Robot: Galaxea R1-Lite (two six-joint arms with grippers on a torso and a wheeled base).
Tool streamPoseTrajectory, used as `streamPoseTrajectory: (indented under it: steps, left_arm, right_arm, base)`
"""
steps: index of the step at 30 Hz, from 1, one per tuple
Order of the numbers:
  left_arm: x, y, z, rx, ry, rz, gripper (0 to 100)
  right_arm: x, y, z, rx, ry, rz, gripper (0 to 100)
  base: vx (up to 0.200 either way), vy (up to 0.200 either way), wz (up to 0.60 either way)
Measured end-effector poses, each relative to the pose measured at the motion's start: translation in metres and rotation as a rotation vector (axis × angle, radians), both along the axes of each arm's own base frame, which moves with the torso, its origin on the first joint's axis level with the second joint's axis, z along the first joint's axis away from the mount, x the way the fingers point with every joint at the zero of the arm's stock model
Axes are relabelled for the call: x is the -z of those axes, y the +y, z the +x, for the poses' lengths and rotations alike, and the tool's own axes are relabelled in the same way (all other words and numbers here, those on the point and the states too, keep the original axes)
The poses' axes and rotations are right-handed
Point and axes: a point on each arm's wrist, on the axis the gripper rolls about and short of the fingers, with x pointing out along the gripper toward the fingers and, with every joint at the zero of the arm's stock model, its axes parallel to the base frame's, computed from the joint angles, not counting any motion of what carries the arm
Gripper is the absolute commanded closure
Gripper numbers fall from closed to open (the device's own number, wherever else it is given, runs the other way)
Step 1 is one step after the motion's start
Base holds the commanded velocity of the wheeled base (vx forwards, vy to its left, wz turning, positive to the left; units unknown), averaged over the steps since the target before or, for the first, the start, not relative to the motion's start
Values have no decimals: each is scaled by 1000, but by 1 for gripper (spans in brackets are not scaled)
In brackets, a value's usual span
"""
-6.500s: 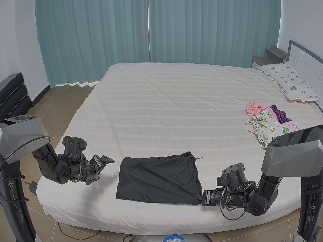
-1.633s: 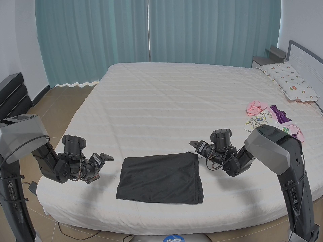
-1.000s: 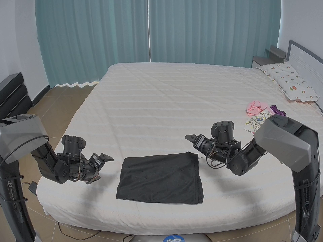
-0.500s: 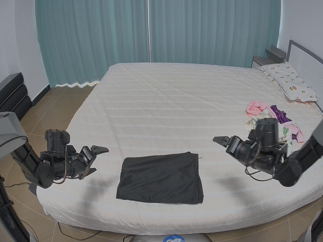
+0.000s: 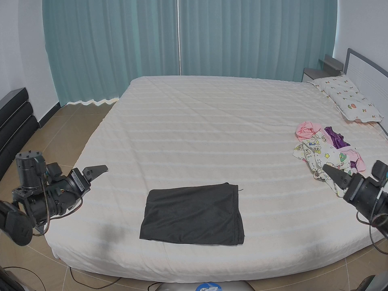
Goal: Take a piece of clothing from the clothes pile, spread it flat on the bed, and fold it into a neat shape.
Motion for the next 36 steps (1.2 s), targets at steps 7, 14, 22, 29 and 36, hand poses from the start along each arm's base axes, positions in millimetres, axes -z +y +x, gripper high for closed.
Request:
streamPoseTrajectory:
  steps: [7,14,22,29,36]
  left_arm:
    - [-13,7,-58,-33,-127,78,0]
    - [-2,13,-105,-83,-165,190,0]
    - [3,18,-145,-138,-181,279,0]
    - [8,22,-179,-182,-245,397,0]
    - [23,26,-214,-224,-337,604,0]
  right_arm:
    - [9,-27,-54,59,-25,-104,0]
    - [32,-43,-86,138,-63,-190,0]
    - [48,-50,-107,208,-107,-263,0]
    - [60,-53,-125,221,-126,-355,0]
    - [70,-54,-136,218,-143,-413,0]
  base:
    - [0,0,0]
    - [0,0,0]
    - [0,0,0]
    - [0,0,0]
    - [0,0,0]
